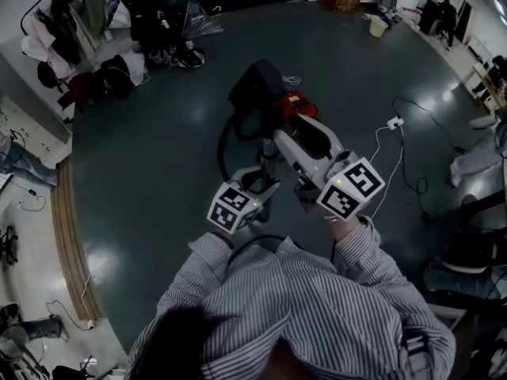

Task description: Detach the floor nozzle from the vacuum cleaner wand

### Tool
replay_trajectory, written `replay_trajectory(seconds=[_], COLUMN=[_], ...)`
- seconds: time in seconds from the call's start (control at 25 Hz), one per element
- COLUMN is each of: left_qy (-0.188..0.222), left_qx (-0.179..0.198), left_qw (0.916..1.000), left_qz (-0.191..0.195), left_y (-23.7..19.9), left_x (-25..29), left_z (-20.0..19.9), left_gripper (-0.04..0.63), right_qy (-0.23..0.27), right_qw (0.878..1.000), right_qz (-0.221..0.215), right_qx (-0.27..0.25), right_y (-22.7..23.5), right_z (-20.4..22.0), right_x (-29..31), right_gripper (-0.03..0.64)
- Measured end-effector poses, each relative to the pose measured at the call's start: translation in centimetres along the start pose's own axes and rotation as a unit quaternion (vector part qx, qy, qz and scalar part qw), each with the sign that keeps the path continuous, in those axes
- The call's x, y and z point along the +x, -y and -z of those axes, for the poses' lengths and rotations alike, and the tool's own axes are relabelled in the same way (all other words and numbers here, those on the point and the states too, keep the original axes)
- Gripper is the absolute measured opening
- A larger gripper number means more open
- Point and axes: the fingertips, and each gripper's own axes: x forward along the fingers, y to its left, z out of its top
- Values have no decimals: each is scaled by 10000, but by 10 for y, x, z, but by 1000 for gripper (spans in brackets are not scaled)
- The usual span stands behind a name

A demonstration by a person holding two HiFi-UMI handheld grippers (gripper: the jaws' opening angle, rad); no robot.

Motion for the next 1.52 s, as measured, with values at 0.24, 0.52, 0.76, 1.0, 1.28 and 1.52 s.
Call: replay_trajectory(seconds=[0.24,0.52,0.76,1.0,1.28,1.52], left_qy=[-49,-168,116,296,423,685], left_qx=[-9,226,150,45,-50,-298], left_qw=[10000,9993,9990,9984,9977,9969], left_qz=[52,251,410,479,528,231], left_y=[5,20,28,32,35,23], left_x=[-7,3,7,13,13,8], left_z=[12,17,11,0,-2,-11], left_gripper=[184,184,184,184,183,183], right_qy=[-495,-891,-1358,-1610,-920,-735], right_qw=[9976,9919,9812,9765,9850,9893], right_qz=[-478,-850,-1280,-1405,-1412,-1039], right_qx=[119,300,483,-282,374,715], right_y=[-17,-20,-12,-10,7,29], right_z=[16,23,20,13,-34,-16], right_x=[25,31,22,22,22,4], right_gripper=[250,165,160,160,160,160])
